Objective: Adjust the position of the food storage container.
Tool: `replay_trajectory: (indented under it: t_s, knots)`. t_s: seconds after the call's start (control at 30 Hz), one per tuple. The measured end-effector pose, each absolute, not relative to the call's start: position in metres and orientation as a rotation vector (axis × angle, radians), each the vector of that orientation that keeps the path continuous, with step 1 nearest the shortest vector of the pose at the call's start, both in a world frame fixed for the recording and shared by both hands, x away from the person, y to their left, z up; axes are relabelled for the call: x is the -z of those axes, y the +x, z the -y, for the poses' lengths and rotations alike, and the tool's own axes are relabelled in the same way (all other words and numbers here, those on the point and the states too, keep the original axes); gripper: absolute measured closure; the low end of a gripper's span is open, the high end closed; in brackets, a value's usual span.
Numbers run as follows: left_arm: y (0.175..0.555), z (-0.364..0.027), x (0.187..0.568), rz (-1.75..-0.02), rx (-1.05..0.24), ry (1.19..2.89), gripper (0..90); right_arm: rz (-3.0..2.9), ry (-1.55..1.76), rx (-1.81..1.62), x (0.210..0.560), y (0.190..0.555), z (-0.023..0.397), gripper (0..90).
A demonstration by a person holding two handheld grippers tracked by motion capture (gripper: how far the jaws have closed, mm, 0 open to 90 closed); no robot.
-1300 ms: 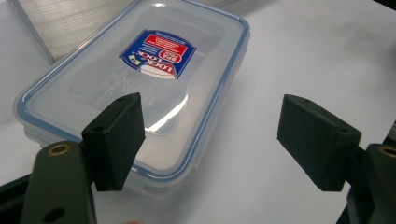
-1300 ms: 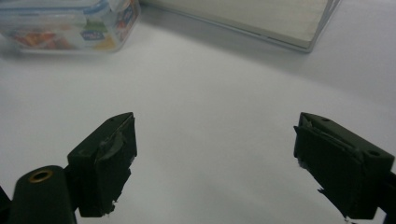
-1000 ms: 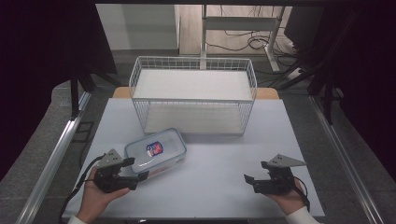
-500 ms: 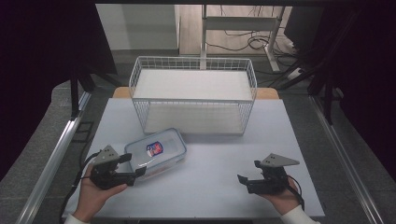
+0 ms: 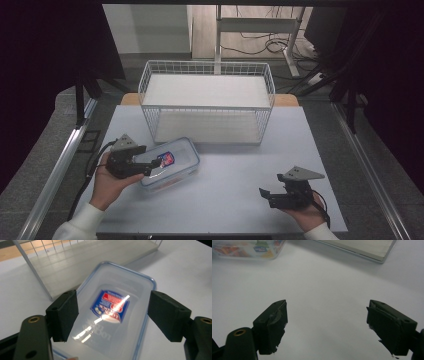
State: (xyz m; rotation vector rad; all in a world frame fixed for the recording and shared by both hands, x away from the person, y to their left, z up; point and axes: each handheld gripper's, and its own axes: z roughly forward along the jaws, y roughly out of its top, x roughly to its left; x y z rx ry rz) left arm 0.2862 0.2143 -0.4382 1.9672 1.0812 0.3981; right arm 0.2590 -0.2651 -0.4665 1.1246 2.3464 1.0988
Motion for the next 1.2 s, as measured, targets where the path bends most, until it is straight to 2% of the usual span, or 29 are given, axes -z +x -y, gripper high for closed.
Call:
replay_trajectory:
  t_s: [0.27,0.4,0.57,0.6,0.63,0.67,0.7,0.77,0.83,0.87,0.93,1.2]
  knots:
    - [0.312,-0.213,0.439,-1.099,-0.413,2.000,28.1,-2.341,1.140,-1.085,0.466,0.259,0.267,18.1]
    - [0.324,-0.213,0.441,-1.119,-0.405,2.003,33.1,-2.344,1.144,-1.080,0.467,0.260,0.266,18.2]
    - [0.341,-0.210,0.444,-1.108,-0.379,2.024,50.3,-2.350,1.145,-1.071,0.469,0.263,0.266,18.6]
    - [0.344,-0.209,0.445,-1.109,-0.381,2.034,50.3,-2.350,1.145,-1.071,0.469,0.263,0.266,18.6]
    - [0.351,-0.207,0.448,-1.113,-0.377,2.047,57.0,-2.357,1.142,-1.065,0.470,0.264,0.265,18.6]
    - [0.351,-0.207,0.448,-1.113,-0.377,2.047,60.1,-2.357,1.142,-1.065,0.470,0.264,0.265,18.6]
    - [0.354,-0.206,0.450,-1.115,-0.377,2.057,60.1,-2.360,1.141,-1.062,0.471,0.264,0.264,18.6]
    - [0.360,-0.205,0.453,-1.111,-0.380,2.077,66.9,-2.364,1.137,-1.058,0.472,0.265,0.264,18.5]
    - [0.367,-0.204,0.456,-1.121,-0.355,2.089,78.6,-2.368,1.138,-1.052,0.473,0.266,0.264,18.6]
    - [0.370,-0.204,0.458,-1.130,-0.348,2.092,78.6,-2.366,1.141,-1.052,0.473,0.267,0.264,18.6]
    - [0.380,-0.204,0.463,-1.142,-0.341,2.118,87.1,-2.364,1.147,-1.049,0.474,0.268,0.266,18.7]
    - [0.397,-0.201,0.470,-1.126,-0.333,2.194,90.0,-2.359,1.146,-1.044,0.474,0.269,0.265,18.9]
